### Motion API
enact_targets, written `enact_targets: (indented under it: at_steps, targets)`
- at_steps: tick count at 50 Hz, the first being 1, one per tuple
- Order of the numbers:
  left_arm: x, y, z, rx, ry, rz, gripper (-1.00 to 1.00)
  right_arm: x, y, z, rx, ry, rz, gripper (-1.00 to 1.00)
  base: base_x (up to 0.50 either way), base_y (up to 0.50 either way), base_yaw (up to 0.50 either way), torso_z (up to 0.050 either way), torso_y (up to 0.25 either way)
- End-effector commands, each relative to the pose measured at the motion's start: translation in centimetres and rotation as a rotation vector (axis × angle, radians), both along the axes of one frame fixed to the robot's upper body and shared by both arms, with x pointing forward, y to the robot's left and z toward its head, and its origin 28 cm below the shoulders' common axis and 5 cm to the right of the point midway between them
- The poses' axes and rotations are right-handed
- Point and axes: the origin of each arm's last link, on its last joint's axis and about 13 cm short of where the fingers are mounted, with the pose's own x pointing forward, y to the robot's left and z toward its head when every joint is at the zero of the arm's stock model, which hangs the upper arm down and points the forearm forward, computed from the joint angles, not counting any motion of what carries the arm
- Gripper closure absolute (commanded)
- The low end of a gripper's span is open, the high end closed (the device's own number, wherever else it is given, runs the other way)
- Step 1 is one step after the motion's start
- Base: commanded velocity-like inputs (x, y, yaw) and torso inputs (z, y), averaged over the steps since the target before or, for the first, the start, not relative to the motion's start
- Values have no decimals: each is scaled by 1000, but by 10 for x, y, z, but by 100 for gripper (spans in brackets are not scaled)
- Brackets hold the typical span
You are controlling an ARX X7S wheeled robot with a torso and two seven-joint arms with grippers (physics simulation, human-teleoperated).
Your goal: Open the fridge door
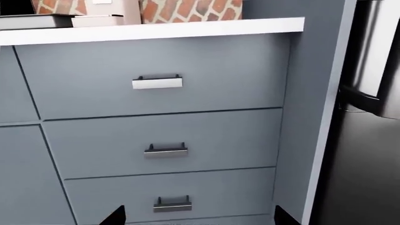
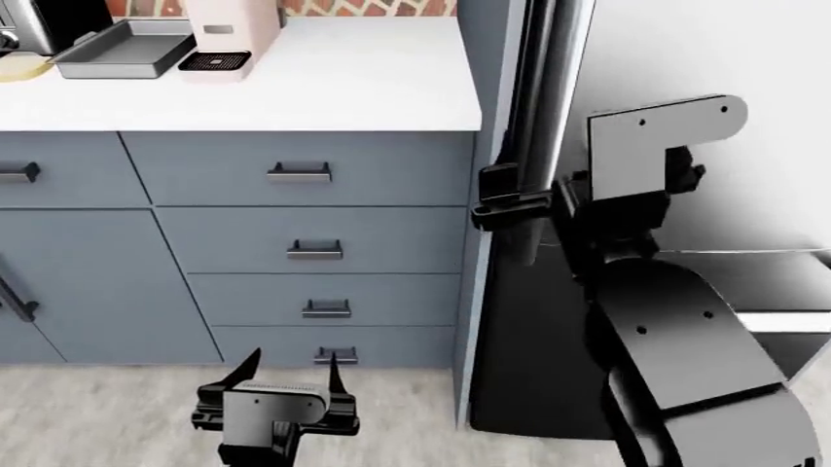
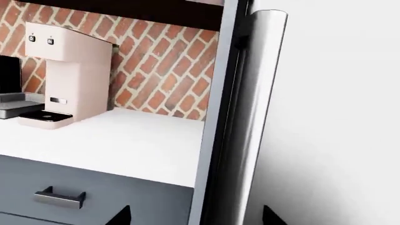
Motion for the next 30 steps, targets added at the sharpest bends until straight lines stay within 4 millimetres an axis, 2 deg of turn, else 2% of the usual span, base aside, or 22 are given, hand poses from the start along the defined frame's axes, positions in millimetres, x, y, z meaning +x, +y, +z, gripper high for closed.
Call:
enact_targets:
  at_steps: [1, 10, 24, 30]
  targets:
    - [2, 1, -1, 3, 13, -24, -100, 19, -2, 64, -9, -24, -76, -100, 0, 0, 0, 0, 0]
    - [1, 1, -1, 4, 14, -23, -100, 47, -8, 71, 14, 1, -166, -100, 0, 0, 0, 0, 0]
    - [-1, 2, -1, -6, 11, -11, -100, 105, -10, 54, 7, 160, -223, -100, 0, 0, 0, 0, 0]
    - [-1, 2, -1, -9, 11, -8, -100, 118, -12, 48, 32, 185, -240, -100, 0, 0, 0, 0, 0]
